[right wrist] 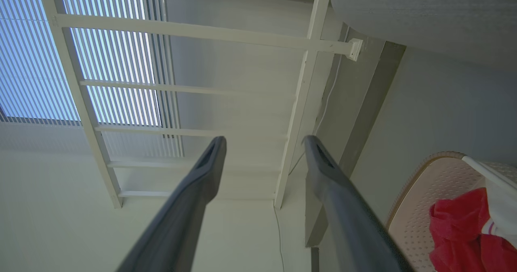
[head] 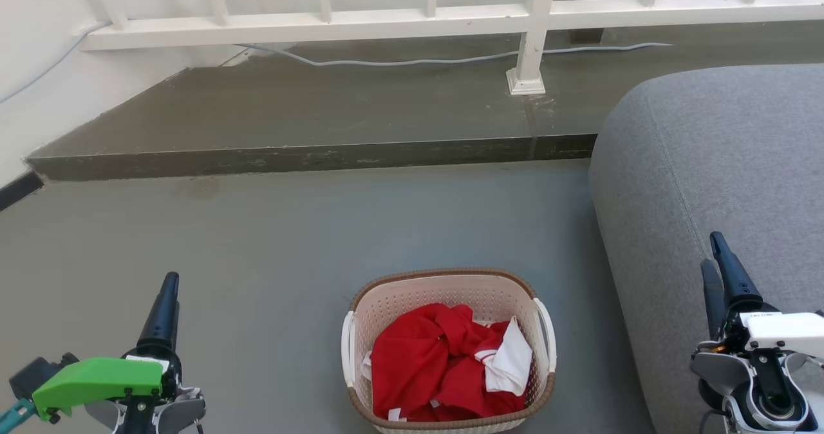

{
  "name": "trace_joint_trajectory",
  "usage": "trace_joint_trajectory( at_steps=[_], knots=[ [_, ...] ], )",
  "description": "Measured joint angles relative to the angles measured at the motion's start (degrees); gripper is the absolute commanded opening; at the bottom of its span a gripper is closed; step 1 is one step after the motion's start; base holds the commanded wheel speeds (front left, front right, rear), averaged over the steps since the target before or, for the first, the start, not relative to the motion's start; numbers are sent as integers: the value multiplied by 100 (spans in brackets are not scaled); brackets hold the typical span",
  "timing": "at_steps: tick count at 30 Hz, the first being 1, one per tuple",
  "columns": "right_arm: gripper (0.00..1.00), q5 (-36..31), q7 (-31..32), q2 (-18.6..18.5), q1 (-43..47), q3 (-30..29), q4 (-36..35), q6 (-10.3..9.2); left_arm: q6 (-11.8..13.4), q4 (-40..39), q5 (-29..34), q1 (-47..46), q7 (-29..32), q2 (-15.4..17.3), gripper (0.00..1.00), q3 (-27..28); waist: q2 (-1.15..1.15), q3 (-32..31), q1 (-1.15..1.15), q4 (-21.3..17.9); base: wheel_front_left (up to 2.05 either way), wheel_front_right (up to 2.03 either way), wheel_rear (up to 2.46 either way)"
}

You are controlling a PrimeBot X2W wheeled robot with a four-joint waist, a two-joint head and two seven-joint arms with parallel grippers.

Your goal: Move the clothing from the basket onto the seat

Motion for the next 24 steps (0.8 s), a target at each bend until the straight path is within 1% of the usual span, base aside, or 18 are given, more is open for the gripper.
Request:
trace_joint_trajectory(
  at_steps=[5,10,15,16,18,19,24],
  knots=[
    [100,-503,-145,-153,-26,131,-22,0,0,-100,564,-25,-174,176,100,-189,0,-8,0,-1,0,0,0],
    [100,-1033,-270,-302,-92,268,-58,-7,0,-138,992,-105,-275,235,100,-291,0,-21,0,1,0,0,0],
    [100,-1547,-374,-404,-95,430,-97,-69,12,-174,1472,-108,-391,305,100,-442,0,-40,0,-2,0,0,0],
    [100,-1650,-390,-412,-99,456,-104,-105,40,-185,1611,-109,-409,349,100,-476,0,-44,0,-4,0,0,0],
    [100,-1835,-427,-442,-105,517,-111,-113,81,-213,1772,-117,-453,392,100,-535,0,-51,0,-7,0,0,0],
    [100,-1957,-446,-469,-113,559,-116,-162,111,-233,1922,-120,-468,402,100,-576,0,-55,0,-9,0,0,0],
    [100,-2472,-532,-594,-145,710,-127,-260,205,-318,2449,-165,-572,480,100,-751,0,-76,0,-16,0,0,0]
  ],
)
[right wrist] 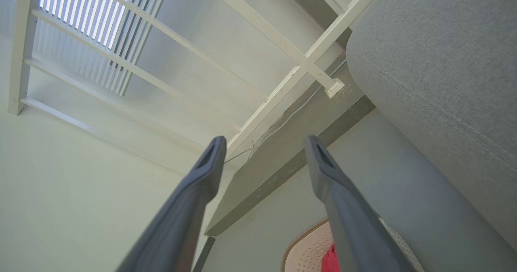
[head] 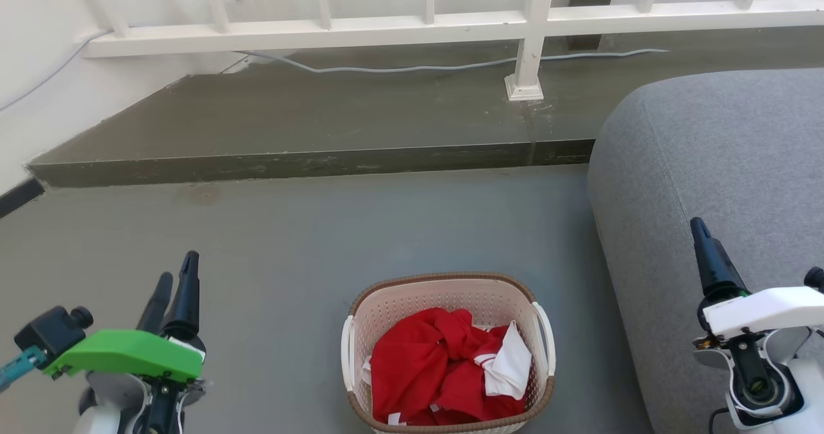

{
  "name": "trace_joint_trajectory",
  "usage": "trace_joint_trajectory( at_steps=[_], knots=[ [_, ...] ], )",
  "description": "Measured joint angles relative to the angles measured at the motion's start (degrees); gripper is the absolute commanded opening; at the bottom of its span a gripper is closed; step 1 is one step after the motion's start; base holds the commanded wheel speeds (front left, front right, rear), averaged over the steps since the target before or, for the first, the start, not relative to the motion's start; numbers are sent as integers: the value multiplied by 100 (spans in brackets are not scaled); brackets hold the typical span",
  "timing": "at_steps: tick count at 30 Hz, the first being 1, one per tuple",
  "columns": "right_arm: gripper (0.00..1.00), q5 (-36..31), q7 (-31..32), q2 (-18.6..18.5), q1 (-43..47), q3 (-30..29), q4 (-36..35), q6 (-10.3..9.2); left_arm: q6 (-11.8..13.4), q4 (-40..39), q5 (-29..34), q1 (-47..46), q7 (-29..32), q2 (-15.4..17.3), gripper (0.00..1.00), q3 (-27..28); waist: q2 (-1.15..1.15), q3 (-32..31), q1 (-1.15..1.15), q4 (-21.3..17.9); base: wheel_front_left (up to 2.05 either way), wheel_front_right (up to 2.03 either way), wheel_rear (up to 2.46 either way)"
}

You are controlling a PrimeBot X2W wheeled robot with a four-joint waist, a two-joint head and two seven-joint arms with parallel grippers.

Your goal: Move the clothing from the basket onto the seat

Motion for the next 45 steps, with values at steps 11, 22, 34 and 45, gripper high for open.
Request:
trace_joint_trajectory(
  at_steps=[11,22,34,45],
  knots=[
    [100,-1151,-227,-175,-64,390,-46,-244,297,-178,1239,-101,-209,162,100,-327,0,-37,0,-11,0,0,0],
    [100,-2165,-472,-308,-86,710,-59,-446,503,-194,2240,-106,-457,256,100,-670,0,-57,0,-14,0,0,0],
    [100,-3014,-679,-378,-185,967,-58,-553,682,-64,2940,-108,-658,280,100,-870,0,-60,0,-27,0,0,0],
    [100,-3733,-895,-463,-208,1140,-55,-676,827,18,3622,-198,-860,313,100,-1000,0,-57,0,-42,0,0,0]
  ],
)
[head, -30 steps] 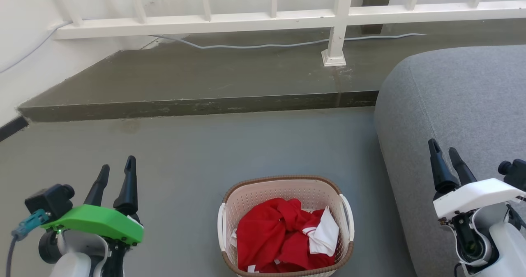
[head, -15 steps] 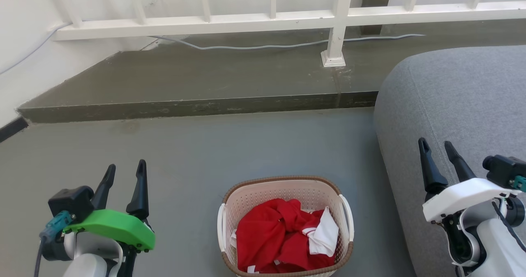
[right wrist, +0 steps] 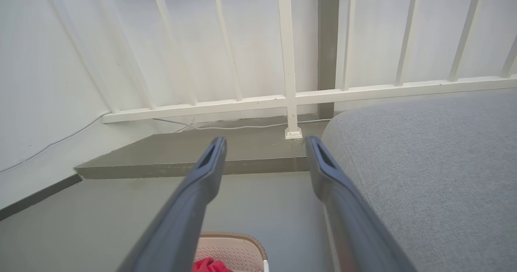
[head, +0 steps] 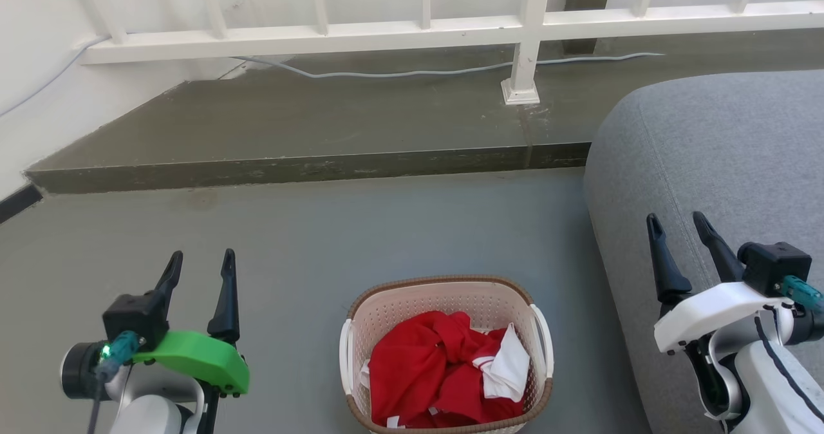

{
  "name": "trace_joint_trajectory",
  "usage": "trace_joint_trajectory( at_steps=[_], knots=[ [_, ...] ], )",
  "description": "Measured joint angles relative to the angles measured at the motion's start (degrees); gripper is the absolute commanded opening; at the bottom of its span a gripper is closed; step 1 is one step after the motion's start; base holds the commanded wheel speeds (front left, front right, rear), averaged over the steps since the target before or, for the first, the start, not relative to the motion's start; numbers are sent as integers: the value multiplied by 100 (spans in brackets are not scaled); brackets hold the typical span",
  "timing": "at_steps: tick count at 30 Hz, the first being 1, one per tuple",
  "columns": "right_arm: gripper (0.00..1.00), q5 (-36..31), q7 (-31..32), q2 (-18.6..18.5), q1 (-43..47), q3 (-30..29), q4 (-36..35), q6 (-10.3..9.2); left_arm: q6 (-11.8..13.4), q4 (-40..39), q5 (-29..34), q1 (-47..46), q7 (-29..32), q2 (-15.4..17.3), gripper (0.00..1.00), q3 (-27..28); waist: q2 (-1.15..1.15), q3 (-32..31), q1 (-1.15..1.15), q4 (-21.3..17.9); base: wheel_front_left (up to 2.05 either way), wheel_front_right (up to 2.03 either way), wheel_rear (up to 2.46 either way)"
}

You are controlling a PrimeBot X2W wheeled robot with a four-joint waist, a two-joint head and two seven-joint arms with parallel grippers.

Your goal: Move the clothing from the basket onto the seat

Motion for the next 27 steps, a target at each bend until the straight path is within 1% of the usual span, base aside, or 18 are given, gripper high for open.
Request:
trace_joint_trajectory(
  at_steps=[14,27],
  knots=[
    [100,-875,-277,-48,-118,185,-26,-29,172,75,920,-158,-253,94,100,-249,0,3,0,-15,0,0,0],
    [100,-825,-278,15,-121,34,-26,-11,174,197,814,-180,-246,52,100,-214,0,12,0,-9,0,0,0]
  ],
)
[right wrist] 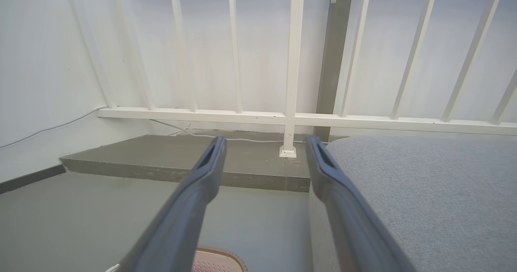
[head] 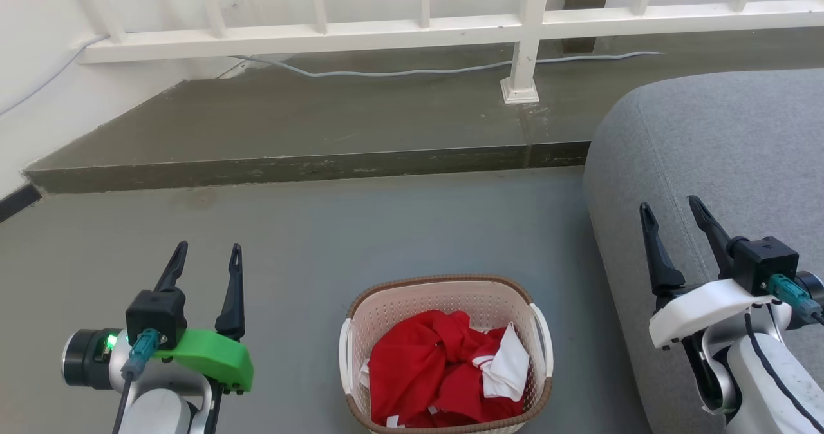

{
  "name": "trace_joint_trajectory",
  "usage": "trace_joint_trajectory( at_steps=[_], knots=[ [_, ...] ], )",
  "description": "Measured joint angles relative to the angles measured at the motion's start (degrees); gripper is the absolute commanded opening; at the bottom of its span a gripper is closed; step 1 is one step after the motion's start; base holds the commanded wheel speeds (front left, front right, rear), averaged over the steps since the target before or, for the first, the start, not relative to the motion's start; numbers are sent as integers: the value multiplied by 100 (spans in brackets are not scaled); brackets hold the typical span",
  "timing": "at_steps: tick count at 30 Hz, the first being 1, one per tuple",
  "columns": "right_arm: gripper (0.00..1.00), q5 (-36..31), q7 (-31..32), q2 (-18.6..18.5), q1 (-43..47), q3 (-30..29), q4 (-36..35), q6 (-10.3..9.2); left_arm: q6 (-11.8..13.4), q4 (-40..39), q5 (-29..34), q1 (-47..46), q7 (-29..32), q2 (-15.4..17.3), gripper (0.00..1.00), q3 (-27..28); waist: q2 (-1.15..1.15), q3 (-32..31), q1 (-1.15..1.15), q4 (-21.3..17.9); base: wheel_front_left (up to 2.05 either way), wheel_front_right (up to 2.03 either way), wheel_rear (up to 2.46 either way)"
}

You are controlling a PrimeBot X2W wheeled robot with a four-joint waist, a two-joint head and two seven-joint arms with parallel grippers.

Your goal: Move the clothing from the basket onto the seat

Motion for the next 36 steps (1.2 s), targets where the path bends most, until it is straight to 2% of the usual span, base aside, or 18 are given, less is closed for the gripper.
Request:
trace_joint_trajectory(
  at_steps=[27,34,36],
  knots=[
    [100,68,0,151,-7,-186,-56,153,-3,94,-73,-24,62,-82,100,-4,0,132,0,-7,0,0,0],
    [100,108,-7,201,-265,-272,-336,197,-105,-2,-82,-166,137,-175,100,-177,0,441,0,-54,0,0,0],
    [100,115,-8,266,-387,-337,-487,197,-210,13,-104,-242,212,-271,100,-309,0,626,0,-85,0,0,0]
  ],
)
